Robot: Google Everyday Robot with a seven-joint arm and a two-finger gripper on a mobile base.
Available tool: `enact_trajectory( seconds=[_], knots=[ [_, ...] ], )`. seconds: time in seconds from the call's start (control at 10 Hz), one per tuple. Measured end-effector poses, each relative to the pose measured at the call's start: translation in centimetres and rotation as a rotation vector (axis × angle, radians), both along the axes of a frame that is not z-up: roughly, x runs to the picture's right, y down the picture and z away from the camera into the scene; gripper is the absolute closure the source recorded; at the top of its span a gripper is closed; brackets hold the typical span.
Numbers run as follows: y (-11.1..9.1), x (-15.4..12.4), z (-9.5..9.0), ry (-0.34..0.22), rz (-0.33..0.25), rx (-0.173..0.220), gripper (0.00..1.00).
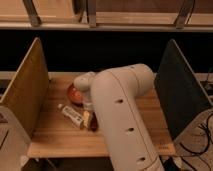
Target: Place the pepper in the ceramic cup
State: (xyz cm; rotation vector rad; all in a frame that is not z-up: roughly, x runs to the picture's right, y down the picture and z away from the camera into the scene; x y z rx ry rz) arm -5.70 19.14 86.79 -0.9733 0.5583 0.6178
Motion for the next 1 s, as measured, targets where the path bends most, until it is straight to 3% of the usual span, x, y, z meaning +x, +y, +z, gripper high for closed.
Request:
enact_trajectory(
  seconds=[0.7,0.8,1.0],
  knots=[
    [-0.3,0.81,-0.67,0.06,0.028,0.034,0.2],
    [-0.14,0.67,-0.48,0.055,0.023,0.046,0.2],
    [-0.42,0.05,0.12,0.02,0.003,0.108,0.2]
  ],
)
